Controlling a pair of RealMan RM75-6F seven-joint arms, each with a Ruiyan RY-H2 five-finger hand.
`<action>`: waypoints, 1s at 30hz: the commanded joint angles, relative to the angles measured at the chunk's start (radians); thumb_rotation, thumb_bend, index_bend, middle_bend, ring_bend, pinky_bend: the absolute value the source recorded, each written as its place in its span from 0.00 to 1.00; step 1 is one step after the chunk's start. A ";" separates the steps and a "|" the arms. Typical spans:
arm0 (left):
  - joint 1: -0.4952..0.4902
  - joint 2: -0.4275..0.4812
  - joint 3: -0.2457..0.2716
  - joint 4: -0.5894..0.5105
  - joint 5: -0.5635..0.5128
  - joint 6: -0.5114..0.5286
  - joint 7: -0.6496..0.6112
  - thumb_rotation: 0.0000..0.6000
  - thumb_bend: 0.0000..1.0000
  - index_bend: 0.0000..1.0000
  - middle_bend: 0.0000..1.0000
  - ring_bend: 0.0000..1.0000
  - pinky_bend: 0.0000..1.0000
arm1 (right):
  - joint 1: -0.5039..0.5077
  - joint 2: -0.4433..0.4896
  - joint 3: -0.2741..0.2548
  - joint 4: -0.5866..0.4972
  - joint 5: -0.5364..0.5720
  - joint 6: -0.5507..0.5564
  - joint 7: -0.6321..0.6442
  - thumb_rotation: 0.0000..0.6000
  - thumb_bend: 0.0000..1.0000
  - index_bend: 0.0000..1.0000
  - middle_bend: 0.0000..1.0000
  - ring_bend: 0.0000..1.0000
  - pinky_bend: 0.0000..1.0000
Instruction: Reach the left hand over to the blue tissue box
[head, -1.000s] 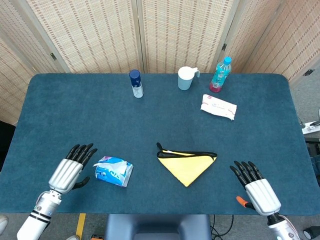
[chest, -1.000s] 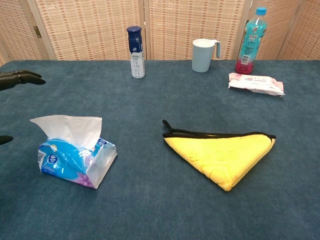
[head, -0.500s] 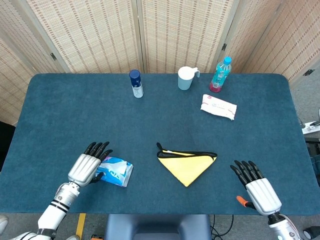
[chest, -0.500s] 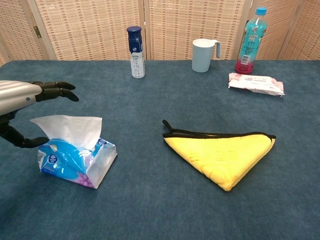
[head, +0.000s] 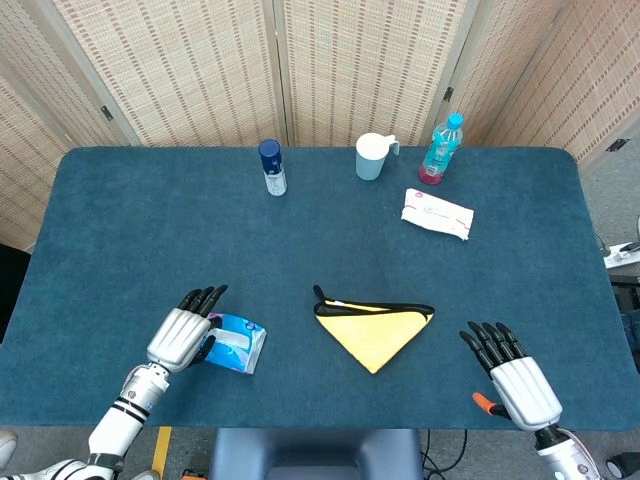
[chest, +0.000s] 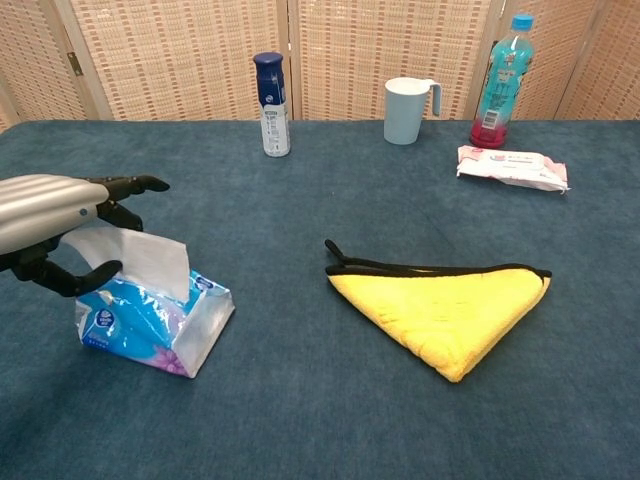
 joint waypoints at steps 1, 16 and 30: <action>0.002 0.004 0.007 0.001 0.019 0.016 -0.012 1.00 0.66 0.68 0.08 0.00 0.16 | 0.001 -0.003 0.000 0.002 0.001 -0.004 -0.005 1.00 0.11 0.00 0.00 0.00 0.00; -0.013 0.098 -0.029 -0.151 0.033 0.089 0.065 1.00 0.67 0.70 0.09 0.00 0.16 | -0.001 -0.002 -0.002 0.002 -0.005 0.006 -0.004 1.00 0.11 0.00 0.00 0.00 0.00; -0.042 0.270 -0.145 -0.361 0.013 0.182 0.180 1.00 0.67 0.69 0.09 0.02 0.18 | -0.006 0.005 -0.007 -0.002 -0.020 0.021 0.004 1.00 0.11 0.00 0.00 0.00 0.00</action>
